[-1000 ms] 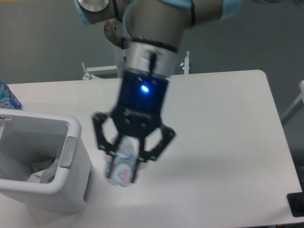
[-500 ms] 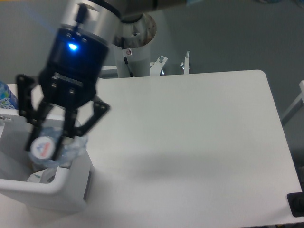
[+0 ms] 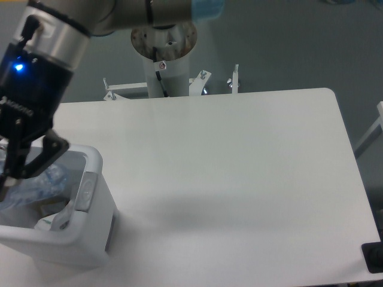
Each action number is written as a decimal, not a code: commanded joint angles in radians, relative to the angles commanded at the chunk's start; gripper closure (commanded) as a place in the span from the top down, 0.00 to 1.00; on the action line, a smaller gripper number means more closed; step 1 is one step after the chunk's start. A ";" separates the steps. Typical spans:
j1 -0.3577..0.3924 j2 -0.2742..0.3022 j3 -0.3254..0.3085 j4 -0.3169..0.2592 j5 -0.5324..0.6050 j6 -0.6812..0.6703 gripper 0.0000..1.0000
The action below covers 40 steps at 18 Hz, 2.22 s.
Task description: Place the trash in the trash can
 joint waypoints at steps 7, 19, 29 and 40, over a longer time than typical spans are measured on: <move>0.000 -0.002 -0.058 0.061 0.006 0.011 0.96; 0.267 0.024 -0.132 0.058 0.012 0.009 1.00; 0.552 0.012 -0.342 0.049 0.078 0.285 1.00; 0.667 -0.009 -0.431 -0.038 0.190 0.560 1.00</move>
